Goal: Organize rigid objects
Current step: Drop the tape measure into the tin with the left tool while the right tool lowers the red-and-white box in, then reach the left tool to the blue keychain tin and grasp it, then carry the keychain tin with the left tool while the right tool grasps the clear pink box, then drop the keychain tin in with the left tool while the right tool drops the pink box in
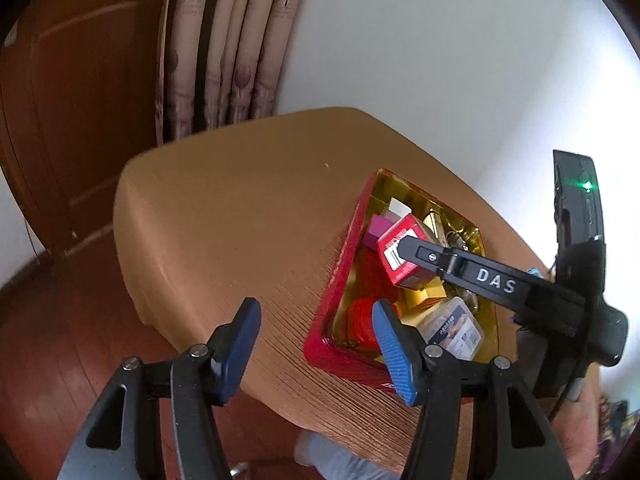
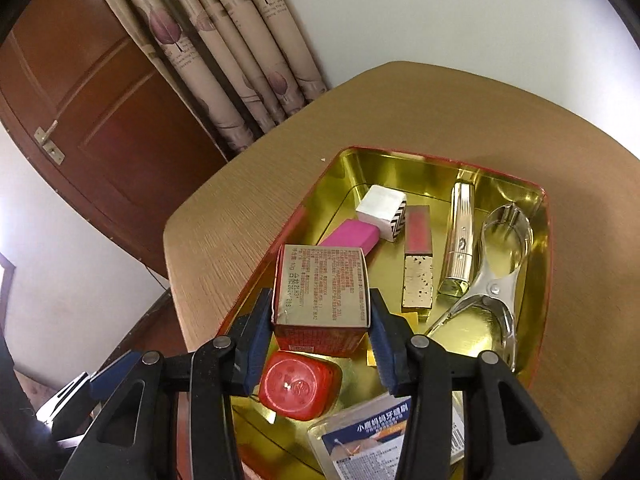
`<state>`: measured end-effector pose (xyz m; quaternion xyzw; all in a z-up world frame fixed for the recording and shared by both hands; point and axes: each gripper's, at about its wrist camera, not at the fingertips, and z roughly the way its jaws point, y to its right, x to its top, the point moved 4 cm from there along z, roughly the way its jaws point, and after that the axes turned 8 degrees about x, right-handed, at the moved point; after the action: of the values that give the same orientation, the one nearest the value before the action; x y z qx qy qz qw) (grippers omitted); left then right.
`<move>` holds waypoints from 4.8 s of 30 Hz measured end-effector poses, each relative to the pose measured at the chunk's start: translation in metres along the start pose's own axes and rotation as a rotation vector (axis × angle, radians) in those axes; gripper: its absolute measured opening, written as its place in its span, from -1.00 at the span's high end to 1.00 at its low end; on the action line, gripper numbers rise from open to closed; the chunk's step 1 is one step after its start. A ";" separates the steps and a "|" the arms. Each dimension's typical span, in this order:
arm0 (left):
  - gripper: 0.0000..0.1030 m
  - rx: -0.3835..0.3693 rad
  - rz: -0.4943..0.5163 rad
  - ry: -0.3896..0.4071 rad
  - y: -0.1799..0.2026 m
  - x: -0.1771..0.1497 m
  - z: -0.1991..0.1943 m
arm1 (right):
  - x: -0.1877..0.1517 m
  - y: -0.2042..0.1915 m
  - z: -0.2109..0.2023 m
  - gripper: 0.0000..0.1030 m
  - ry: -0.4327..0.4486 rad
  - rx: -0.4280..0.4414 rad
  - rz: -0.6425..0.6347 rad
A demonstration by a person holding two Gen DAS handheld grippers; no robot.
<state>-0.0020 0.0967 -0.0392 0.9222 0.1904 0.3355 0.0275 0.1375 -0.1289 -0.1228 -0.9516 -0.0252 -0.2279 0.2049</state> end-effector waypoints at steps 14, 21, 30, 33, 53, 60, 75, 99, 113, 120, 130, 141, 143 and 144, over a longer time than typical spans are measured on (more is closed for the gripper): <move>-0.16 0.089 0.129 0.021 0.025 -0.009 0.000 | -0.028 0.008 -0.089 -0.34 0.202 -0.026 -0.030; -0.16 0.129 0.206 0.036 0.041 -0.018 -0.003 | -0.106 0.094 -0.180 -0.61 0.291 -0.479 -0.051; -0.16 0.189 0.325 0.057 0.073 -0.039 -0.006 | -0.184 0.247 -0.268 -0.64 0.301 -0.756 0.221; -0.16 0.204 0.383 0.044 0.093 -0.050 -0.004 | -0.194 0.272 -0.285 -0.69 0.314 -0.796 0.258; -0.16 -0.054 0.653 -0.224 0.391 -0.037 0.084 | -0.218 0.294 -0.320 -0.86 0.483 -0.573 0.396; -0.16 -0.032 0.656 -0.235 0.459 -0.029 0.139 | -0.218 0.290 -0.319 -0.86 0.498 -0.503 0.374; -0.16 -0.001 0.664 -0.228 0.502 -0.042 0.193 | -0.216 0.287 -0.316 -0.86 0.500 -0.439 0.350; 0.59 -0.202 0.573 -0.206 0.439 -0.029 0.151 | -0.215 0.298 -0.311 -0.86 0.492 -0.438 0.370; 0.59 -0.291 0.501 -0.230 0.310 -0.064 0.033 | -0.195 0.287 -0.295 -0.89 0.416 -0.388 0.300; 0.59 -0.261 0.416 -0.207 0.267 -0.051 0.006 | -0.128 0.291 -0.271 -0.99 0.349 -0.398 0.202; 0.59 -0.184 0.336 -0.177 0.199 -0.015 -0.005 | -0.093 0.317 -0.235 -0.99 0.220 -0.470 0.161; 0.59 -0.085 0.297 -0.144 0.164 0.020 0.016 | -0.087 0.354 -0.214 -0.75 0.133 -0.478 0.217; 0.59 -0.044 0.309 -0.140 0.158 0.028 0.026 | -0.087 0.353 -0.213 -0.55 0.128 -0.487 0.200; 0.59 -0.036 0.312 -0.147 0.156 0.030 0.032 | -0.086 0.353 -0.212 -0.33 0.120 -0.495 0.189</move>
<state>0.0913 -0.0345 -0.0172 0.9620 0.0365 0.2705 0.0054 0.0204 -0.5332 -0.1227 -0.9556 0.1326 -0.2629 -0.0125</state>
